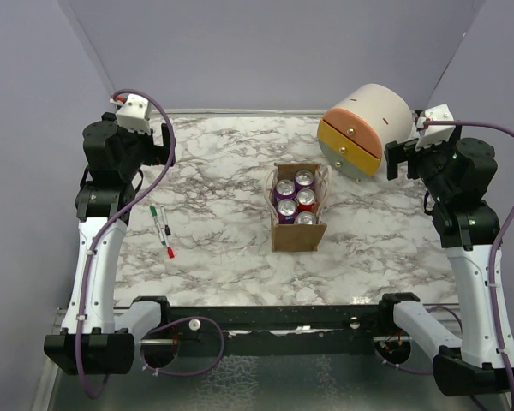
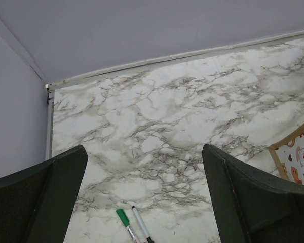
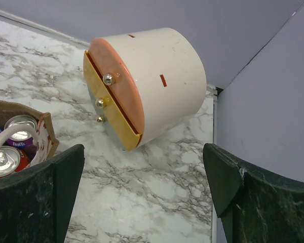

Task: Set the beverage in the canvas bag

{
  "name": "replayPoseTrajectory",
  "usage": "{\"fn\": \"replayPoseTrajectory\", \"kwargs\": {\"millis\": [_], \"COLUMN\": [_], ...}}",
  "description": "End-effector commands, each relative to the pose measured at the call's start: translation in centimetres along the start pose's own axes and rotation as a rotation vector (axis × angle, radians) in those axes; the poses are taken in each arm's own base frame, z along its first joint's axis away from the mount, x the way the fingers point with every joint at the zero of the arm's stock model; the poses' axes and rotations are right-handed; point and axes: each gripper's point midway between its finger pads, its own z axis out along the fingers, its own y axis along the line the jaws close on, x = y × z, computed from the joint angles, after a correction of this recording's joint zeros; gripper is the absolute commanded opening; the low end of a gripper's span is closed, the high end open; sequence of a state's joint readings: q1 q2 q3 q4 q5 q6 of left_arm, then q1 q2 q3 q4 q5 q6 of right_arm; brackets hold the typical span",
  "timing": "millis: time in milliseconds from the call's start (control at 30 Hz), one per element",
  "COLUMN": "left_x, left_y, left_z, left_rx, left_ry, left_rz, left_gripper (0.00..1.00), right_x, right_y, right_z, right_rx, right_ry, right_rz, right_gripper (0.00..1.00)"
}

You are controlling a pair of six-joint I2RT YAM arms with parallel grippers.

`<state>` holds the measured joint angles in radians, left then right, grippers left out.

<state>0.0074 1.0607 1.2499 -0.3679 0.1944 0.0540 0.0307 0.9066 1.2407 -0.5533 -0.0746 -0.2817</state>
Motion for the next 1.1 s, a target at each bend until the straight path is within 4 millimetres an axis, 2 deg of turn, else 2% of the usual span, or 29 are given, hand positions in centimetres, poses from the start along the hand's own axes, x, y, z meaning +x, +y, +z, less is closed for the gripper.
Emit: {"fn": "replayPoseTrajectory", "kwargs": {"millis": [0,1067], "left_x": [-1.58,-1.19], "left_y": [0.10,-0.14], "left_z": [-0.86,-0.91], "left_rx": [-0.003,0.012], "left_ry": [-0.054,-0.057], "left_rz": [-0.006,-0.013], "left_gripper": [0.99,0.99], "right_x": [-0.70,-0.73], "right_y": [-0.60,-0.51], "right_z": [-0.33,-0.77], "right_rx": [0.026,0.023], "right_ry": [-0.023,-0.031], "right_rz": [0.003,0.003], "right_gripper": [1.00,1.00]}}
